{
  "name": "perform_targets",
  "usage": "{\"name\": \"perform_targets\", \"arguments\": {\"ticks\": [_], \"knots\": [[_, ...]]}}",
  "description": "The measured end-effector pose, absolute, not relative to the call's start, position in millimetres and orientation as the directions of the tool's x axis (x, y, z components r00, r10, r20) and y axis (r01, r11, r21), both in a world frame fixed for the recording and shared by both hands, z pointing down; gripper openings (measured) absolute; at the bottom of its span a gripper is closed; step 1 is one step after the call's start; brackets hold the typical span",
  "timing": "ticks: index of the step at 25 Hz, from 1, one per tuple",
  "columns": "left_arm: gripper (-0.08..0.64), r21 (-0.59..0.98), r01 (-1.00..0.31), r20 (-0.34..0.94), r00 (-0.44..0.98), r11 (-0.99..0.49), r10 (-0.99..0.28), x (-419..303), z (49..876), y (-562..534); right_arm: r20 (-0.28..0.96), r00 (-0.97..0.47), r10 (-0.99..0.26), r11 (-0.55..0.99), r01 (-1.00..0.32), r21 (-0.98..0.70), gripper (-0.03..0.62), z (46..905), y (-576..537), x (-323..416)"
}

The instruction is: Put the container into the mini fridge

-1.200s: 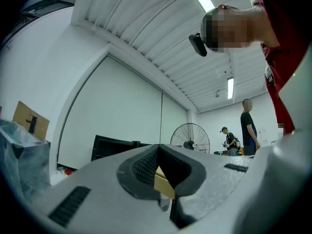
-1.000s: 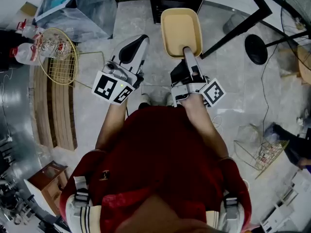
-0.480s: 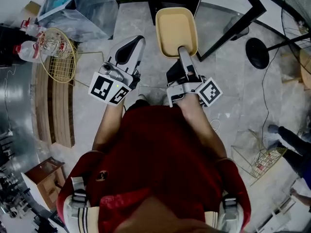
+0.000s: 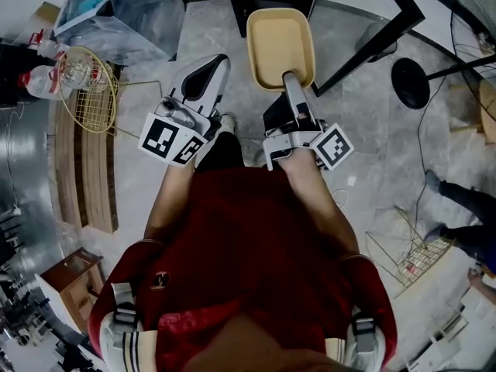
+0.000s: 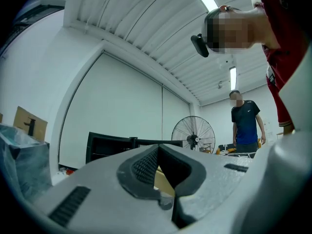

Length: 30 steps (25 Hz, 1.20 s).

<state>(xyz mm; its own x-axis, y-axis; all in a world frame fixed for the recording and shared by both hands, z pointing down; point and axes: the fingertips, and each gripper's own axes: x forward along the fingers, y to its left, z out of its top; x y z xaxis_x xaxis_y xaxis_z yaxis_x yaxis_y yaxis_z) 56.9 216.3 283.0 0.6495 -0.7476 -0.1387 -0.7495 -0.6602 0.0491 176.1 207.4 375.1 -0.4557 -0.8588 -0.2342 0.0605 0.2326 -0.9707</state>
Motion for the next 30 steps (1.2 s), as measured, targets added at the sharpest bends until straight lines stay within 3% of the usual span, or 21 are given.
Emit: {"name": "perform_targets", "arguments": {"ticks": [12, 30], "knots": [[0.006, 0.061, -0.710, -0.174, 0.684, -0.701, -0.708, 32, 287, 140, -0.221, -0.419, -0.880, 0.231, 0.029, -0.973, 0.255, 379, 137, 153], [0.006, 0.067, -0.629, -0.170, 0.757, -0.774, -0.630, -65, 301, -41, -0.131, -0.305, -0.943, 0.158, -0.065, -0.985, 0.255, 406, -24, 71]]}}
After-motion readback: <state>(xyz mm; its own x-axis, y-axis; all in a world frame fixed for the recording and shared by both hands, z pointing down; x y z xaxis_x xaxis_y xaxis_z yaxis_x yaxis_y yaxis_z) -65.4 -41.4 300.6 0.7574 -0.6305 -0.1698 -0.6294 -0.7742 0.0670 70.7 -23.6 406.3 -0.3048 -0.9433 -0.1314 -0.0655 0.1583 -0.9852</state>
